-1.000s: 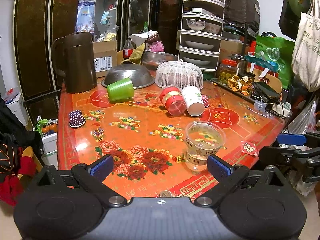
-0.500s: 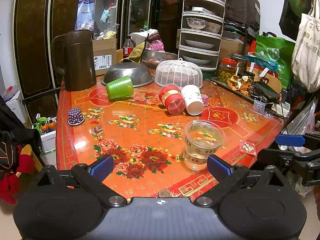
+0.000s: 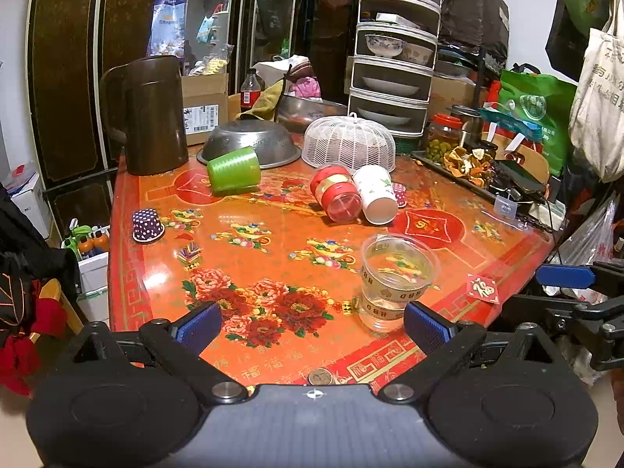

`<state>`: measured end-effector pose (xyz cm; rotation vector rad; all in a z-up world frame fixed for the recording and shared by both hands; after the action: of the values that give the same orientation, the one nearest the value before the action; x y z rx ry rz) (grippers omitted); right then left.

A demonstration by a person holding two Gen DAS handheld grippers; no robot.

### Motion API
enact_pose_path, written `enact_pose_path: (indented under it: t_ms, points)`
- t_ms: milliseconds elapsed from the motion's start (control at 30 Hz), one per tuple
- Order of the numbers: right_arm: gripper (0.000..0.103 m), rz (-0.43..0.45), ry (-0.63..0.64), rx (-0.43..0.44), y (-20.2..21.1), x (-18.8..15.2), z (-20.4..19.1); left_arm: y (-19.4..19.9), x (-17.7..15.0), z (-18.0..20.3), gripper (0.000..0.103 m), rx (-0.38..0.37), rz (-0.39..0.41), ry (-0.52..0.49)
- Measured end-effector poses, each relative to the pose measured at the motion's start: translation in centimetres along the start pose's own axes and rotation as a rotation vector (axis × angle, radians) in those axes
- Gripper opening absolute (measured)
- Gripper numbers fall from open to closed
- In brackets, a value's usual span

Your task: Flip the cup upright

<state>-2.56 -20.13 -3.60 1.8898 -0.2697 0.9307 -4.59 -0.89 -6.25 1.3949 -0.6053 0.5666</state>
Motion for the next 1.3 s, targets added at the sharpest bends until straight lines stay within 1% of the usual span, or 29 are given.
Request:
enact_pose_path:
  t_ms: [1300]
  points:
    - [0.102, -0.003, -0.003, 0.023, -0.02, -0.28, -0.09, -0.53, -0.39, 0.39, 0.101, -0.010, -0.016, -0.012]
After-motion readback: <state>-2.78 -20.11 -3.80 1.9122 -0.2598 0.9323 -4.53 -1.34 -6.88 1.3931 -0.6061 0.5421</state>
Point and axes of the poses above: each gripper's, at about its wrist camera, not at the fingertips, and y roughly against the way its jaws point, z to its right, x to its top, the point moved 10 cm from there along -y, roughly the way its jaws point, and after that the axes turned 11 degrees about -z, right-handed, at the moved point
